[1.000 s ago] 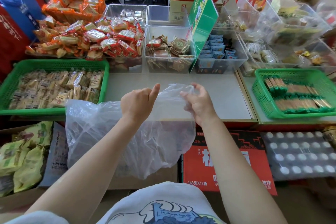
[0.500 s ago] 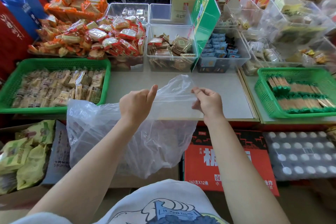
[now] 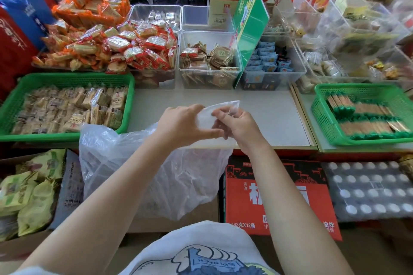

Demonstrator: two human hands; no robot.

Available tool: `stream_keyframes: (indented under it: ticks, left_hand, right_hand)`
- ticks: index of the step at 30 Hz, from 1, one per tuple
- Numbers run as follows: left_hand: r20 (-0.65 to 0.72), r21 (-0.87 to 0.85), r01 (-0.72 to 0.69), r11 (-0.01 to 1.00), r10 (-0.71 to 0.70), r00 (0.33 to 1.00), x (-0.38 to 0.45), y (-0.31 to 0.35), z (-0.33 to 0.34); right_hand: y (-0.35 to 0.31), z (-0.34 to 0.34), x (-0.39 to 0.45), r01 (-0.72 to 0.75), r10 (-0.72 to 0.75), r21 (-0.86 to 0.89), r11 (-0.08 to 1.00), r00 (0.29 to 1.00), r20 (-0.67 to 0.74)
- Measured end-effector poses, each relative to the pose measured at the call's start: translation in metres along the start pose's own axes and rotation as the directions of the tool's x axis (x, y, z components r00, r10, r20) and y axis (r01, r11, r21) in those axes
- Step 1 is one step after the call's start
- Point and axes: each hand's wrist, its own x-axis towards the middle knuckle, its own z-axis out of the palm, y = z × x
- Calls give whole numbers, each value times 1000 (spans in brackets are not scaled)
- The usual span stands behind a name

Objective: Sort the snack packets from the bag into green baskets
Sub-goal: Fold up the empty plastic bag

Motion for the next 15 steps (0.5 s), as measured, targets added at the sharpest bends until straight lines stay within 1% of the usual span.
stream_keyframes:
  ticks: [2, 3, 4, 6, 7, 8, 9, 11, 13, 15]
  left_hand:
    - [2, 1, 21, 1000, -21, 1000, 1, 8, 7]
    - [0, -34, 59, 998, -59, 998, 1, 9, 10]
    - [-2, -77, 96, 992, -96, 995, 1, 6, 12]
    - [11, -191, 126, 973, -127, 992, 1, -2, 13]
    - [20, -272, 136, 952, -136, 990, 1, -6, 12]
    - [24, -372, 153, 916, -156, 988, 1, -10, 9]
    - [36, -473, 175, 863, -180, 983, 2, -13, 4]
    - [62, -622, 219, 752, -231, 971, 4, -14, -6]
    - [64, -687, 235, 687, -265, 962, 7, -12, -17]
    - [54, -748, 242, 618, -306, 950, 10, -11, -29]
  right_hand:
    - [-1, 7, 1, 7, -7, -9, 1000, 1000, -7]
    - [0, 8, 2, 10, -11, -30, 999, 999, -36]
    - [0, 8, 4, 10, -16, -61, 998, 995, -94]
    - [2, 0, 6, 4, -25, -80, 997, 966, -258]
    - [3, -6, 7, 16, -29, -44, 999, 953, -301]
    - [2, -10, 6, 33, -35, -14, 999, 954, -297]
    - [2, -12, 5, 46, -50, -19, 999, 968, -245]
    - [3, -11, 3, 61, -68, -114, 992, 996, -58]
    - [4, -9, 2, 56, -32, -176, 983, 991, 132]
    - [4, -12, 5, 9, 28, -168, 986, 975, 220]
